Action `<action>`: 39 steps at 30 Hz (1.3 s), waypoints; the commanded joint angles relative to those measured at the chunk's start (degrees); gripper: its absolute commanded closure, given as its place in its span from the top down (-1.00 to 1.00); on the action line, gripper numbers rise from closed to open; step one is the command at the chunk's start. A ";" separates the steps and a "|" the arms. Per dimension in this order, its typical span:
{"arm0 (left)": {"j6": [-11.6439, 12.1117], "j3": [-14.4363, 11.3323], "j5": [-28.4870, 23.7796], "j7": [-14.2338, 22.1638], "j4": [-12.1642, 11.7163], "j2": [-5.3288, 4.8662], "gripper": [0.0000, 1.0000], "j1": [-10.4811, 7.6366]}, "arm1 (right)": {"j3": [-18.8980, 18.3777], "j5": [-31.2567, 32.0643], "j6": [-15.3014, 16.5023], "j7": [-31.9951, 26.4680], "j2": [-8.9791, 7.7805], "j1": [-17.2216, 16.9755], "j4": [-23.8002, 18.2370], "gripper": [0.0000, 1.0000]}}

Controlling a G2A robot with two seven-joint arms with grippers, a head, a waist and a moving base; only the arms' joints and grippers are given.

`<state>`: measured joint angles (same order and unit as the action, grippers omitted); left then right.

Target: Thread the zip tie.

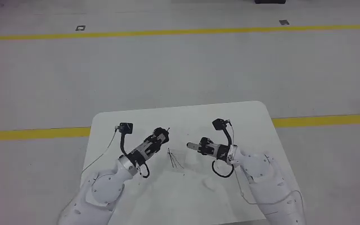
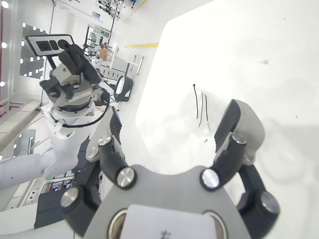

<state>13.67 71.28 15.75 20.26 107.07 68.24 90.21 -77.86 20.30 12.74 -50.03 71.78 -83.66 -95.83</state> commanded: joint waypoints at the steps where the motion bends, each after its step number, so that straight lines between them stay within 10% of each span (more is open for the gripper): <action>1: 0.89 0.48 -3.49 0.94 -0.03 -0.10 -1.00 0.49 | 0.75 0.01 -0.52 0.22 -0.01 0.46 0.23 1.00; 18: 4.93 1.95 -34.35 12.20 -4.56 -0.54 -1.00 -1.06 | 3.52 0.77 -4.27 3.28 -0.54 0.05 0.68 1.00; 25: 4.93 1.95 -34.35 12.20 -4.56 -0.54 -1.00 -1.06 | 3.52 0.77 -4.27 3.28 -0.54 0.05 0.68 1.00; 31: 5.18 3.64 -19.01 7.79 -3.63 -1.22 -1.00 -0.06 | 3.52 0.77 -4.27 3.28 -0.54 0.05 0.68 1.00; 39: 4.70 5.19 -16.14 6.08 -2.51 -1.68 -1.00 2.35 | 3.52 0.77 -4.27 3.28 -0.54 0.05 0.68 1.00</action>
<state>18.36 76.49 -0.36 26.32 104.58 66.55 92.59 -74.34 21.07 8.47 -46.75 71.24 -83.61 -95.14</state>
